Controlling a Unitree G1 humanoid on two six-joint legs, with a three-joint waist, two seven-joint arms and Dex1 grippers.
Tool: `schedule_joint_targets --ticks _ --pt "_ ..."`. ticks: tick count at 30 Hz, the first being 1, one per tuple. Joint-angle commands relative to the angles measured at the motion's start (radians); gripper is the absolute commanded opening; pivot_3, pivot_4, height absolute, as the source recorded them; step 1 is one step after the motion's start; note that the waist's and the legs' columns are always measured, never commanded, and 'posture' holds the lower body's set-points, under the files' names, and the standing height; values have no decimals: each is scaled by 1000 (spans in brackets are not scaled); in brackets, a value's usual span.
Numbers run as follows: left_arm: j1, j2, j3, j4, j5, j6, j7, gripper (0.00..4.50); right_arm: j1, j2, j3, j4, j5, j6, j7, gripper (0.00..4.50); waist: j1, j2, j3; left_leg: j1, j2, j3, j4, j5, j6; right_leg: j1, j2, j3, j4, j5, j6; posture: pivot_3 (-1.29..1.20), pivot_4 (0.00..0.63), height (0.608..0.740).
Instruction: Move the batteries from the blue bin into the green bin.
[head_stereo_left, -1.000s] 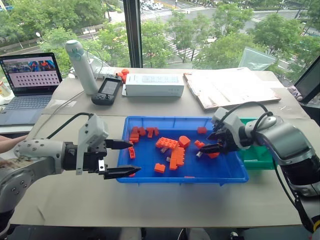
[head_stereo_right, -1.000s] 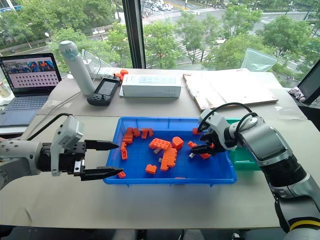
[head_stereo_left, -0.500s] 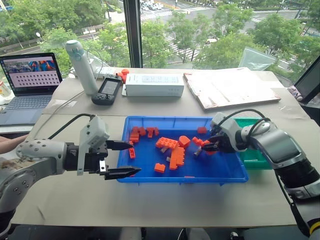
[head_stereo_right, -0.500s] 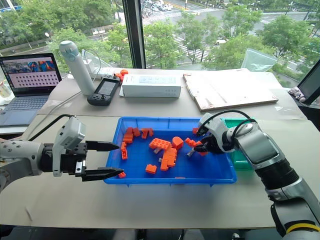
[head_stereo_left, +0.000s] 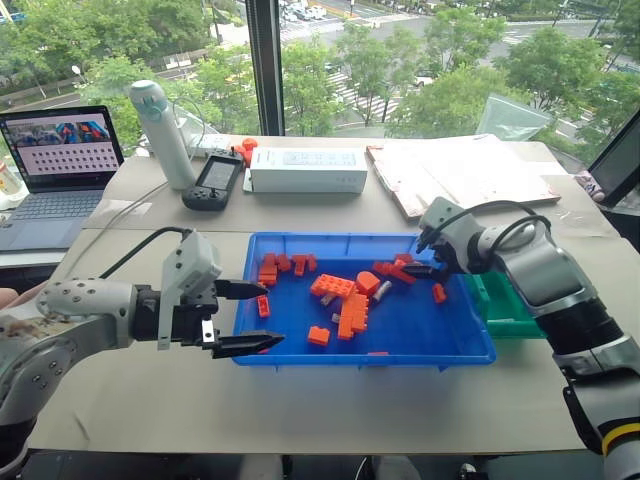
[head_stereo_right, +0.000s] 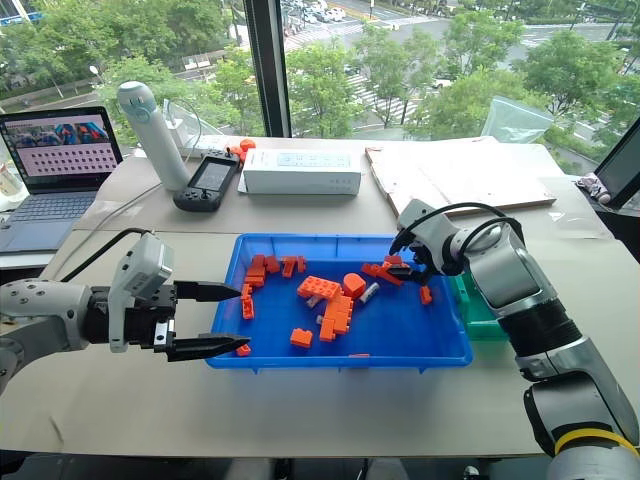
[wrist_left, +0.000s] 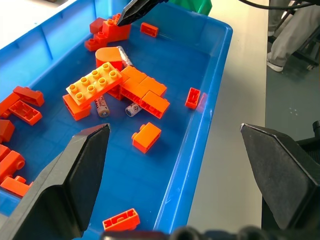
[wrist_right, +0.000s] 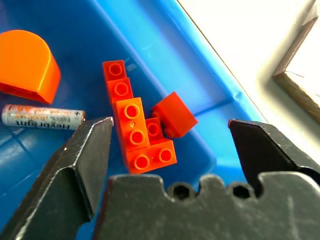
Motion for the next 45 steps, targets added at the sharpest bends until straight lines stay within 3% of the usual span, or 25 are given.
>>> schedule_joint_targets --ticks 1,4,10,27,29,30,32,34,41,45 --pt "-15 1 15 -7 -5 -19 -6 4500 1 -7 -60 -126 88 81 78 4197 0 0 0 0 0 0 0 0 0 0 0 0 0 0 0 0 150 739" --pt "-18 0 12 -4 -2 -21 -8 4500 41 -3 -61 -211 164 178 129 4197 1 0 0 0 0 0 0 0 0 1 0 0 0 0 0 0 150 739" --pt "-18 3 14 -3 0 -20 -10 4500 77 14 -36 -223 162 224 98 4197 3 0 0 0 0 -1 1 0 0 1 0 0 0 0 0 0 150 739" --pt "-16 19 36 -11 -23 2 -11 4500 30 186 30 20 52 110 -13 4197 1 0 0 0 0 -1 1 1 0 0 0 0 2 0 0 0 150 739" --pt "-13 19 39 -12 -24 3 -9 4500 33 201 26 33 49 106 -21 3695 0 0 0 0 0 -1 1 1 0 1 0 0 2 0 0 0 150 739" --pt "-12 19 39 -13 -25 4 -7 4500 38 198 28 31 47 104 -17 3563 0 0 0 1 0 -1 1 1 0 1 0 0 2 0 0 0 150 739" --pt "-12 18 38 -12 -26 4 -7 4500 47 182 34 18 35 97 -10 2766 0 0 0 1 0 -1 1 1 0 1 0 0 2 0 0 0 150 739" --pt "-15 18 34 -8 -25 1 -7 4500 50 163 36 -3 25 98 -5 2464 1 0 0 0 0 -1 1 1 0 1 0 0 2 0 0 0 150 739" --pt "-33 2 0 2 -13 -14 -14 4500 32 68 -61 -134 87 196 40 2464 1 0 0 0 0 -1 0 1 0 -1 0 0 2 0 -1 0 150 739" --pt "-53 -8 -23 15 0 -23 -27 4500 27 -81 -145 -177 133 232 108 2464 8 0 0 0 0 -1 0 1 0 0 0 0 2 0 -1 0 150 739"
